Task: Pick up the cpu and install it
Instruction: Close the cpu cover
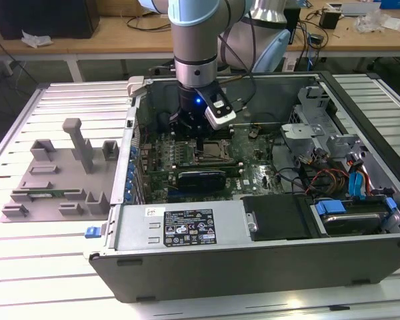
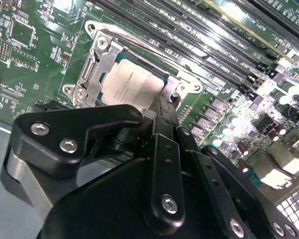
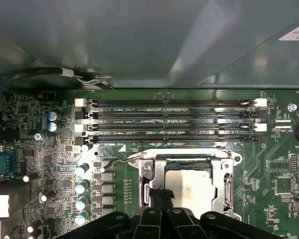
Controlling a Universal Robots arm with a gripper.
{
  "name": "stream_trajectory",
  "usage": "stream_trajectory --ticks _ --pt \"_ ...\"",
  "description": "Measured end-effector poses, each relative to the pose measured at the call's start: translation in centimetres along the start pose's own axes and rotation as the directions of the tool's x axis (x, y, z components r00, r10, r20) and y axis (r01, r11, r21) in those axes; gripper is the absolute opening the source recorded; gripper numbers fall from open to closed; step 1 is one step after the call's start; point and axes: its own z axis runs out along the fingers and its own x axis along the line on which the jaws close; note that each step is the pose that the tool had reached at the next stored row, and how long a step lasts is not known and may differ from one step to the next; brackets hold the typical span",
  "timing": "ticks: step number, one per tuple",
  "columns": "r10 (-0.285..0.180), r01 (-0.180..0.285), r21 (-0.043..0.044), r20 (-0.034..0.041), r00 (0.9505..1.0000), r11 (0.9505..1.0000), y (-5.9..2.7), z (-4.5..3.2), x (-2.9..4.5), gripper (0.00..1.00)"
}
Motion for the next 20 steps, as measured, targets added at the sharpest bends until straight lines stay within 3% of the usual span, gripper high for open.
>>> stream_trajectory --ticks 8,13,20 --pt "0.000 0.000 0.0000 0.0000 1.0000 1.0000 0.00 -0.02 0.00 0.11" --pt "0.000 0.000 0.0000 0.0000 1.0000 1.0000 0.00 0.67 0.09 0.11" --pt "0.000 0.000 -0.0001 0.0001 1.0000 1.0000 0.00 0.83 0.52 0.11"
